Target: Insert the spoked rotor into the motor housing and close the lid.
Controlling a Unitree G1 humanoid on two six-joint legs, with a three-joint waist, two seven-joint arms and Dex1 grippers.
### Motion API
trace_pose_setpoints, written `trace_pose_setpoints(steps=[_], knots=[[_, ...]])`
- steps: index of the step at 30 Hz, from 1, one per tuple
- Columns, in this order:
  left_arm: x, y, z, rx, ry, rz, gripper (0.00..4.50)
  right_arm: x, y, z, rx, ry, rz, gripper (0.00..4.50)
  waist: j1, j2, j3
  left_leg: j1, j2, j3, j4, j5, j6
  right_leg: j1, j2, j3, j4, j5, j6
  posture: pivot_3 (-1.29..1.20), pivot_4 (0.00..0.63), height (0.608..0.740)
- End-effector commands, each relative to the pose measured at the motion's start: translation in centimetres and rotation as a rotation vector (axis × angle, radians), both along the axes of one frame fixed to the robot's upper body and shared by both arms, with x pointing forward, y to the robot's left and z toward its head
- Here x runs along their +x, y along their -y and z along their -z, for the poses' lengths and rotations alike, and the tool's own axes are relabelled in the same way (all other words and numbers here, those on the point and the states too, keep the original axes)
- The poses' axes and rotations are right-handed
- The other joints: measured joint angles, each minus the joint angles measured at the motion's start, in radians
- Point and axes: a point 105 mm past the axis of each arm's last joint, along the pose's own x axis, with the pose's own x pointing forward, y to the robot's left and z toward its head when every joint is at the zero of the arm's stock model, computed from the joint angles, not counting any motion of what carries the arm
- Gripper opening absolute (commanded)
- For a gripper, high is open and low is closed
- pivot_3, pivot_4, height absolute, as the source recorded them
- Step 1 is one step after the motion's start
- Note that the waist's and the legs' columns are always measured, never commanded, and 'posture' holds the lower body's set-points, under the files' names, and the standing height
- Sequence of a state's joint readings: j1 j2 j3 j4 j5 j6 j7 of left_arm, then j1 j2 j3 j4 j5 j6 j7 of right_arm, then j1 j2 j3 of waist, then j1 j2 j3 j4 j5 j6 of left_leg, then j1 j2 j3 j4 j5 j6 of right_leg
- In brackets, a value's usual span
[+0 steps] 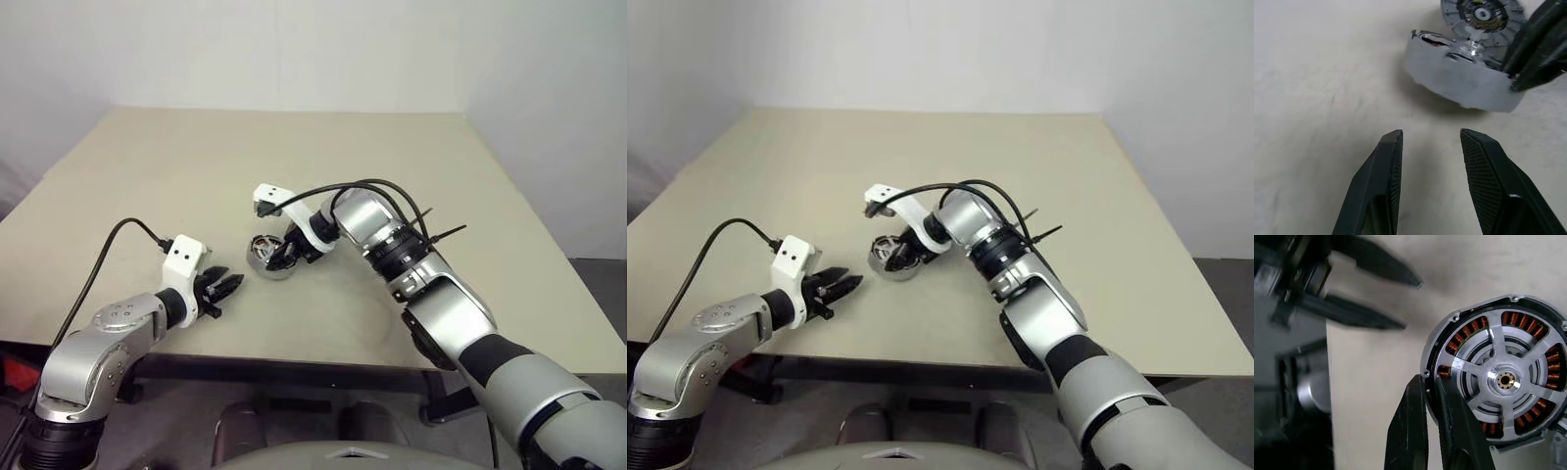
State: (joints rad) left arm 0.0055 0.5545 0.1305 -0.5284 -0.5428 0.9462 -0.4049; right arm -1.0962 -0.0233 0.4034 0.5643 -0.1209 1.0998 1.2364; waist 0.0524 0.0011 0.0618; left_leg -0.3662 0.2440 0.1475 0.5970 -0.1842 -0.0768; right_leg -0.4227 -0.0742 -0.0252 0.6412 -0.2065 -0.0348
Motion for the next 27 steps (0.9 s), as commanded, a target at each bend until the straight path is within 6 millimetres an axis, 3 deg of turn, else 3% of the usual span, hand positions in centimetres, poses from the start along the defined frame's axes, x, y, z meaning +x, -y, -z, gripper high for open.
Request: trace_pose_setpoints(steps=[1, 12, 21, 22, 27], knots=[[0.0, -0.2, -1.5, 0.021, 0.062, -0.001, 1.97, 1.3, -1.1, -1.1, 0.026, 0.005, 0.133, 0.0, 0.0, 0.0, 0.0, 0.0, 0.0, 0.0, 0.0, 0.0, 0.0, 0.0, 0.0, 0.0, 0.0, 0.0, 0.0, 0.0, 0.0, 0.74], [-0.5, -0.3, -1.3, 0.032, 0.054, -0.007, 1.97, 3.6, -3.0, -1.2, 0.062, -0.011, 0.415, 0.0, 0.005, 0.003, 0.002, 0.008, 0.0, -0.001, -0.001, 0.002, -0.003, 0.004, 0.0, 0.0, 0.002, -0.003, 0.007, 0.0, 0.0, 0.74], [-0.4, -0.3, -1.4, 0.031, 0.055, -0.008, 1.97, 4.3, -3.7, -1.2, 0.087, -0.004, 0.475, 0.0, 0.024, 0.005, 0.003, 0.01, -0.002, -0.002, -0.001, 0.001, -0.003, 0.005, -0.001, 0.001, 0.001, -0.004, 0.008, 0.0, 0.0, 0.74], [-0.4, -0.3, -1.4, 0.031, 0.055, -0.007, 1.97, 4.3, -3.6, -1.2, 0.086, -0.003, 0.473, 0.73, 0.024, 0.005, 0.003, 0.011, -0.002, -0.002, -0.001, 0.001, -0.003, 0.005, -0.001, 0.001, 0.001, -0.004, 0.008, 0.0, 0.0, 0.74], [-0.4, -0.1, -1.3, 0.028, 0.053, -0.005, 1.97, 4.4, -3.7, -1.5, 0.083, 0.019, 0.465, 2.35, 0.02, 0.005, 0.003, 0.01, -0.003, -0.002, -0.001, 0.002, -0.003, 0.004, 0.0, 0.001, 0.001, -0.004, 0.008, 0.0, 0.0, 0.74]])
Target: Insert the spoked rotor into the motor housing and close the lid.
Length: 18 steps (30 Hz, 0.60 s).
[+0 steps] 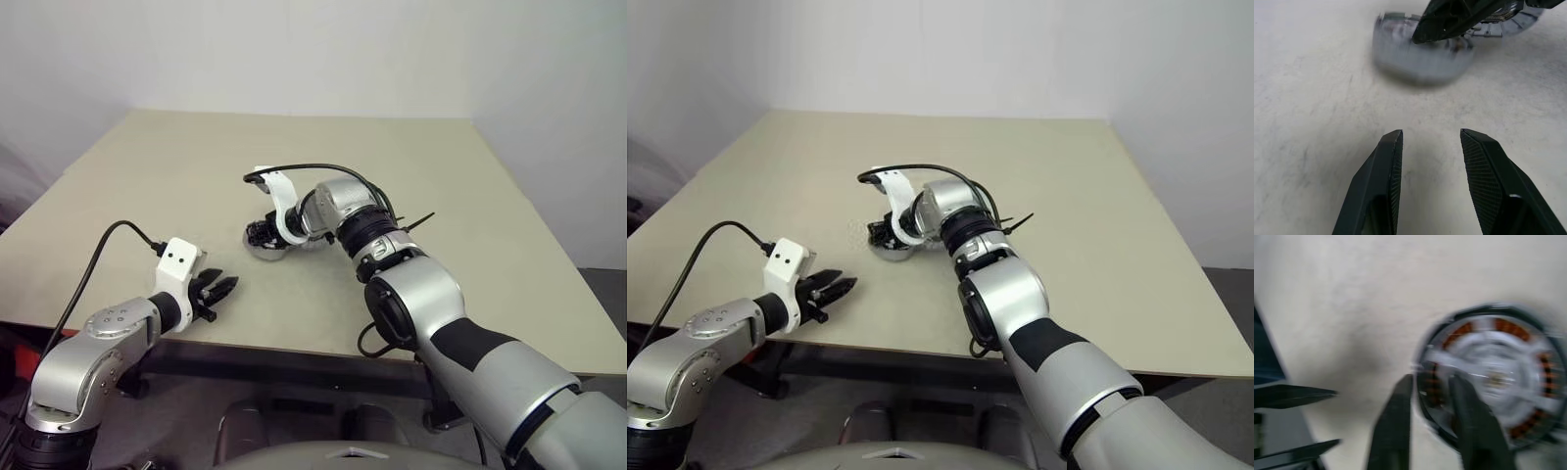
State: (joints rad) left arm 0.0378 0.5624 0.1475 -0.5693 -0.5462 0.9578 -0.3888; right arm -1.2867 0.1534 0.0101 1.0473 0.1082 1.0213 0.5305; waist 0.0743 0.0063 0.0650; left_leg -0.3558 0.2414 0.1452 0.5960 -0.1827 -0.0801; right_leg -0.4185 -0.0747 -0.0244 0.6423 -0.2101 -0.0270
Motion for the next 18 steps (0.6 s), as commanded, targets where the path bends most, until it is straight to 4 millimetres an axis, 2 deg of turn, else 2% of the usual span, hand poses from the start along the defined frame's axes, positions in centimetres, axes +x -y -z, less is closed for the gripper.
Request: trace_pose_setpoints(steps=[1, 2, 6, 9, 13, 15, 18], knots=[[0.2, 0.2, -1.2, 0.009, 0.05, 0.011, 1.97, 0.3, -1.5, -2.7, 0.022, 0.08, -0.034, 2.71, -0.003, 0.0, 0.0, 0.0, 0.0, 0.0, 0.0, 0.0, 0.0, 0.0, 0.0, 0.0, 0.0, 0.0, 0.0, 0.0, 0.0, 0.74], [0.2, 0.2, -1.2, 0.009, 0.049, 0.012, 1.97, 0.3, -1.5, -3.0, 0.03, 0.082, -0.039, 3.01, -0.004, 0.0, 0.0, 0.0, 0.0, 0.0, 0.0, 0.0, 0.0, -0.001, 0.0, 0.0, 0.0, 0.0, 0.0, 0.0, 0.0, 0.74], [0.2, 0.2, -1.2, 0.008, 0.048, 0.013, 1.97, 0.2, -1.8, -3.9, 0.06, 0.079, -0.059, 3.01, -0.005, 0.0, 0.0, -0.002, 0.0, 0.0, -0.001, 0.001, -0.001, -0.004, 0.0, 0.0, 0.001, 0.001, 0.0, 0.0, 0.0, 0.74], [0.3, 0.2, -1.1, 0.007, 0.048, 0.014, 1.97, -0.3, -2.4, -6.0, 0.119, 0.081, -0.118, 3.01, -0.005, 0.0, 0.0, -0.008, 0.001, 0.0, -0.003, -0.001, -0.007, -0.008, 0.001, -0.001, 0.0, 0.003, -0.006, 0.0, 0.0, 0.74], [0.7, 0.2, -1.2, -0.002, 0.05, 0.007, 1.97, -0.7, -3.0, -9.6, 0.224, 0.209, -0.275, 3.01, -0.004, 0.0, 0.0, -0.015, 0.001, 0.0, -0.002, -0.003, -0.009, -0.013, 0.001, -0.002, -0.002, 0.002, -0.006, 0.0, 0.0, 0.74], [1.1, 0.1, -1.4, -0.031, 0.057, -0.016, 1.97, -0.5, -2.6, -11.2, 0.272, 0.289, -0.326, 3.01, -0.002, 0.0, 0.0, -0.015, 0.001, 0.0, -0.002, -0.004, -0.009, -0.013, 0.001, -0.002, -0.002, 0.002, -0.006, 0.0, 0.0, 0.74], [1.5, -0.1, -1.6, -0.052, 0.066, -0.036, 1.97, 1.0, -0.8, -11.4, 0.268, 0.375, -0.288, 3.01, 0.0, -0.001, -0.001, -0.014, 0.001, 0.0, -0.001, -0.004, -0.009, -0.011, 0.0, -0.002, -0.002, 0.002, -0.006, 0.0, 0.0, 0.74]])
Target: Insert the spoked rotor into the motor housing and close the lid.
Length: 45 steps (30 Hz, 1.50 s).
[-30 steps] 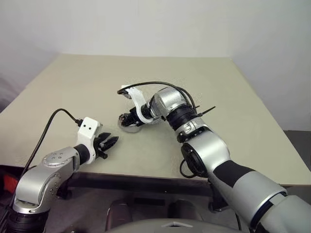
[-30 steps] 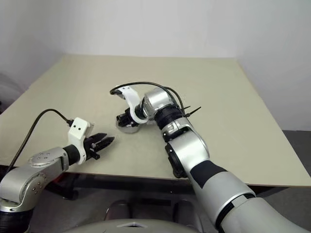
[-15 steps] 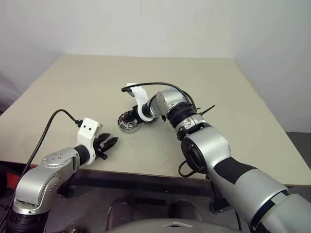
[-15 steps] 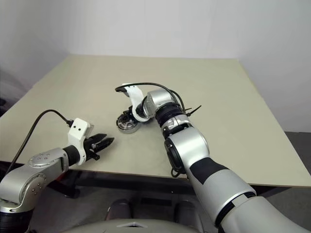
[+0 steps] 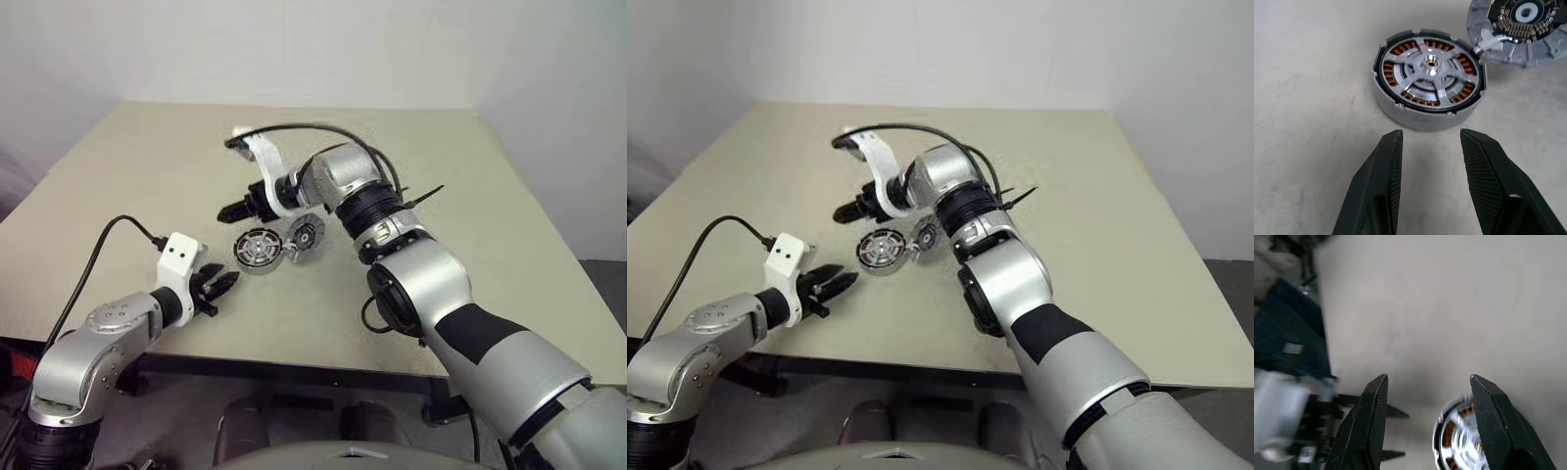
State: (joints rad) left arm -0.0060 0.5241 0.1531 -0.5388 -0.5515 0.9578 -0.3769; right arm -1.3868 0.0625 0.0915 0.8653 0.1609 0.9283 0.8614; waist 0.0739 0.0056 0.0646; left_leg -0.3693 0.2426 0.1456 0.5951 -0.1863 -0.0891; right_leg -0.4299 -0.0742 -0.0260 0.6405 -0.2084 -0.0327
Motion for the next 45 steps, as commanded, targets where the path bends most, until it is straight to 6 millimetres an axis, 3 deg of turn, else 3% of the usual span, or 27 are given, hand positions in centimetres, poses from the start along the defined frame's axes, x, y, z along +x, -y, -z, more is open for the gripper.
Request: trace_pose_setpoints(steps=[1, 6, 9, 13, 16, 22, 26, 28, 31, 36, 45], knots=[[0.8, -0.6, -1.1, -0.002, 0.042, -0.02, 1.97, 2.1, 2.1, -1.4, 0.029, 0.174, 0.048, 3.01, 0.001, 0.0, 0.0, 0.001, 0.0, 0.0, 0.001, 0.0, 0.0, 0.001, 0.0, 0.0, 0.001, 0.0, 0.0, 0.0, 0.0, 0.74], [1.5, -2.0, -1.5, 0.011, 0.039, -0.026, 1.97, 6.0, 8.3, -0.5, -0.029, 0.355, 0.225, 3.01, 0.007, -0.001, 0.0, 0.005, 0.0, 0.0, 0.002, 0.0, 0.0, 0.006, -0.001, 0.0, 0.002, 0.0, 0.0, 0.0, 0.0, 0.74], [2.0, -2.8, -1.7, 0.018, 0.043, -0.03, 1.97, 7.4, 11.8, 0.0, -0.081, 0.43, 0.32, 2.37, 0.005, -0.001, 0.0, 0.004, 0.0, 0.0, 0.003, 0.001, -0.002, 0.006, -0.001, 0.001, 0.002, 0.001, -0.001, 0.0, 0.0, 0.74], [2.7, -3.5, -2.0, 0.032, 0.051, -0.031, 1.97, 8.2, 15.2, 1.0, -0.097, 0.403, 0.435, 1.11, 0.002, -0.001, 0.0, 0.004, 0.0, 0.0, 0.003, 0.001, -0.002, 0.005, 0.0, 0.0, 0.001, 0.001, -0.001, 0.0, 0.0, 0.74], [3.1, -4.0, -2.2, 0.043, 0.055, -0.032, 1.97, 7.0, 17.5, 4.2, -0.193, 0.346, 0.386, 0.03, -0.001, -0.002, -0.001, 0.003, 0.0, 0.0, 0.003, 0.001, -0.001, 0.005, 0.0, 0.0, 0.0, 0.001, -0.001, 0.0, 0.0, 0.74], [3.2, -4.9, -2.3, 0.057, 0.053, -0.036, 1.97, 1.3, 19.5, 10.6, -0.358, 0.263, 0.106, 0.03, 0.016, -0.003, -0.002, 0.003, 0.0, 0.0, 0.003, 0.0, 0.001, 0.006, -0.001, 0.0, 0.0, 0.001, -0.001, 0.0, 0.0, 0.74], [3.2, -5.2, -2.2, 0.066, 0.05, -0.036, 1.97, -0.7, 19.3, 11.7, -0.348, 0.215, 0.044, 0.03, 0.015, -0.003, -0.002, 0.005, 0.0, 0.002, 0.003, 0.0, 0.001, 0.006, 0.0, 0.001, 0.002, 0.001, -0.001, 0.0, 0.0, 0.74], [3.2, -5.2, -2.1, 0.069, 0.048, -0.036, 1.97, -1.5, 18.5, 10.9, -0.298, 0.197, 0.006, 0.03, 0.016, -0.003, -0.002, 0.009, 0.001, 0.002, 0.003, -0.002, 0.004, 0.009, 0.0, 0.001, 0.002, 0.001, -0.001, 0.0, 0.0, 0.74], [3.1, -5.2, -1.9, 0.067, 0.045, -0.038, 1.97, -2.6, 16.3, 8.0, -0.151, 0.147, -0.047, 0.03, 0.019, -0.003, -0.002, 0.012, 0.0, 0.002, 0.003, -0.002, 0.004, 0.01, 0.0, 0.001, 0.002, 0.001, -0.001, 0.0, 0.0, 0.74], [2.8, -5.1, -1.6, 0.065, 0.039, -0.043, 1.97, -2.2, 14.0, 5.4, -0.05, 0.135, -0.026, 0.03, 0.019, -0.003, -0.002, 0.016, 0.0, 0.002, 0.003, -0.002, 0.005, 0.014, 0.0, 0.002, 0.002, 0.001, -0.001, 0.0, 0.0, 0.74], [2.4, -5.3, -1.6, 0.068, 0.045, -0.069, 1.97, -1.3, 11.9, 5.0, -0.02, 0.156, -0.004, 0.03, 0.02, -0.004, -0.002, 0.017, 0.0, 0.002, 0.002, -0.002, 0.005, 0.014, 0.0, 0.002, 0.002, 0.001, -0.001, 0.0, 0.0, 0.74]])
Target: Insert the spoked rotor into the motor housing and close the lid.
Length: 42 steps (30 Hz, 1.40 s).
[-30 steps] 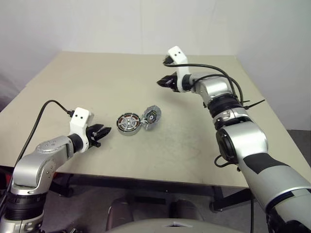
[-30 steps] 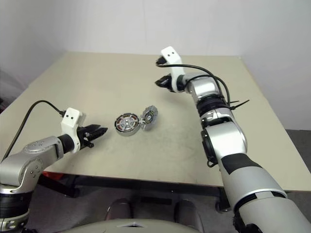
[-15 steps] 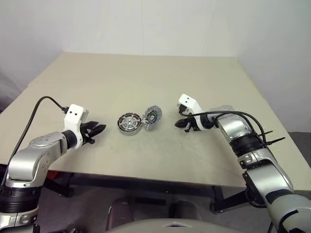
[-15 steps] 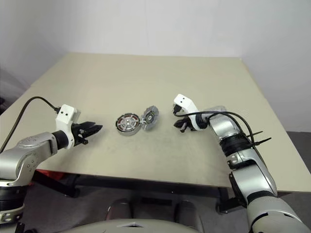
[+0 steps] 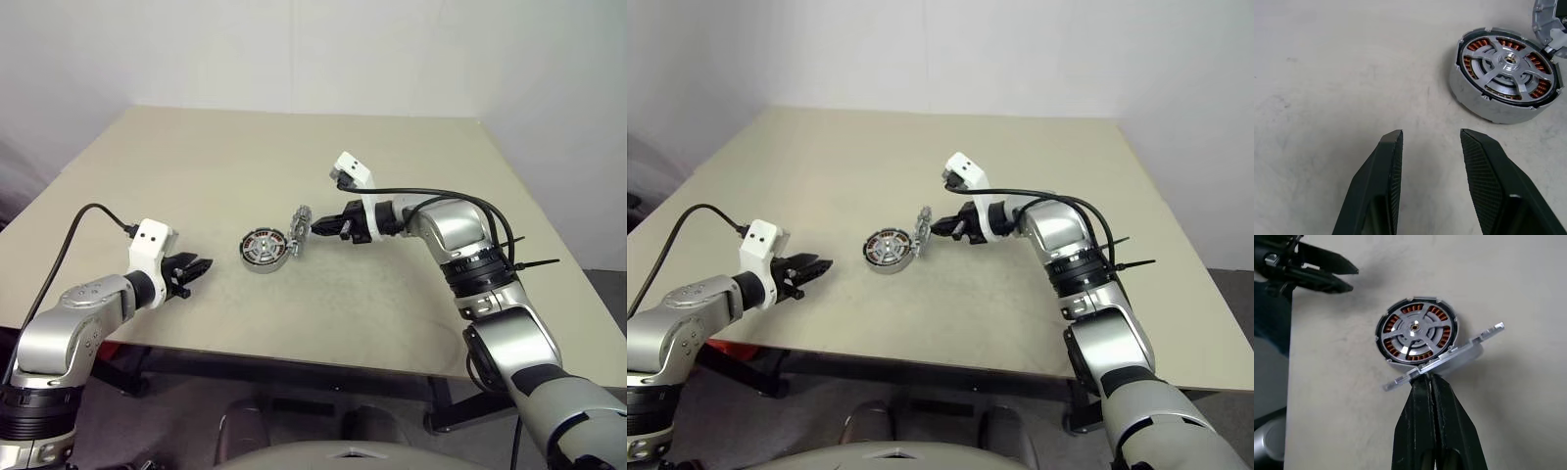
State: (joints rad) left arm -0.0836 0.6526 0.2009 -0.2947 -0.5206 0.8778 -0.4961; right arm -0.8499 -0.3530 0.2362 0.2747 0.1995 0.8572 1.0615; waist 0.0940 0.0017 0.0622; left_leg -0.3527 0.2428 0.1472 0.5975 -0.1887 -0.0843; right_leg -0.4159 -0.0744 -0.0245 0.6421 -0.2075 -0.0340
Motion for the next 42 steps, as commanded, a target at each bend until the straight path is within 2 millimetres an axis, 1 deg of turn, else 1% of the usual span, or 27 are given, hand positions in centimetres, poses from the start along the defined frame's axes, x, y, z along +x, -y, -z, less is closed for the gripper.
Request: trace_pose_setpoints(steps=[1, 7, 12, 18, 25, 28, 33, 40, 42], knots=[[0.2, -0.6, -1.8, 0.02, 0.076, -0.019, 1.97, 0.1, -1.1, -1.5, 0.046, 0.041, -0.023, 0.03, -0.002, 0.0, 0.0, 0.0, 0.0, 0.0, 0.0, 0.0, 0.0, 0.0, 0.0, 0.0, 0.0, 0.0, 0.0, 0.0, 0.0, 0.74], [0.1, -1.0, -1.8, 0.025, 0.078, -0.035, 1.97, -0.5, -2.9, -1.1, 0.07, 0.027, -0.049, 0.03, -0.012, 0.0, 0.0, 0.002, 0.0, 0.0, -0.001, 0.0, 0.0, 0.0, 0.001, 0.0, 0.0, 0.0, 0.0, 0.0, 0.0, 0.74], [0.0, -1.2, -1.8, 0.027, 0.078, -0.047, 1.97, -1.2, -4.8, -0.7, 0.092, 0.014, -0.076, 0.03, -0.016, 0.0, 0.0, 0.002, 0.0, 0.0, -0.001, 0.0, 0.0, 0.001, 0.0, 0.0, 0.0, 0.0, 0.0, 0.0, 0.0, 0.74], [-0.1, -0.9, -1.9, 0.028, 0.083, -0.041, 1.97, -1.2, -7.0, 0.9, 0.1, 0.007, -0.065, 0.03, -0.019, 0.0, 0.0, 0.002, 0.0, 0.0, -0.001, 0.0, 0.0, 0.001, 0.0, 0.0, 0.0, 0.0, 0.0, 0.0, 0.0, 0.74], [-0.4, -0.3, -1.8, 0.023, 0.082, -0.037, 1.97, -1.2, -8.7, 2.3, 0.139, -0.028, -0.046, 0.03, -0.023, 0.0, 0.0, 0.001, 0.0, 0.0, -0.001, 0.0, 0.0, 0.001, 0.0, 0.0, -0.001, 0.0, 0.0, 0.0, 0.0, 0.74], [-0.4, -0.3, -1.8, 0.023, 0.082, -0.037, 1.97, -0.9, -9.4, 3.5, 0.131, -0.048, -0.009, 0.03, -0.023, -0.001, 0.0, 0.002, 0.0, 0.0, -0.002, 0.0, 0.0, 0.001, 0.0, 0.0, 0.0, 0.0, 0.0, 0.0, 0.0, 0.74], [-0.4, -0.3, -2.1, 0.031, 0.087, -0.034, 1.97, -0.5, -9.9, 5.0, 0.119, -0.071, 0.039, 0.03, -0.023, 0.0, 0.0, 0.001, 0.0, 0.0, -0.002, 0.0, 0.0, 0.001, 0.0, 0.0, -0.001, 0.0, 0.0, 0.0, 0.0, 0.74], [-0.3, -0.4, -2.1, 0.033, 0.088, -0.038, 1.97, -0.4, -9.2, 4.3, 0.14, -0.084, 0.027, 0.03, -0.023, -0.001, 0.0, 0.001, 0.0, 0.0, -0.002, 0.0, 0.0, 0.001, 0.0, 0.0, -0.001, 0.0, 0.001, 0.0, 0.0, 0.74], [-0.2, -0.3, -2.1, 0.031, 0.089, -0.036, 1.97, -0.6, -8.9, 3.7, 0.148, -0.081, 0.005, 0.03, -0.023, -0.001, 0.0, 0.002, 0.0, 0.0, -0.002, 0.0, 0.0, 0.001, 0.0, 0.0, -0.001, 0.0, 0.001, 0.0, 0.0, 0.74]])
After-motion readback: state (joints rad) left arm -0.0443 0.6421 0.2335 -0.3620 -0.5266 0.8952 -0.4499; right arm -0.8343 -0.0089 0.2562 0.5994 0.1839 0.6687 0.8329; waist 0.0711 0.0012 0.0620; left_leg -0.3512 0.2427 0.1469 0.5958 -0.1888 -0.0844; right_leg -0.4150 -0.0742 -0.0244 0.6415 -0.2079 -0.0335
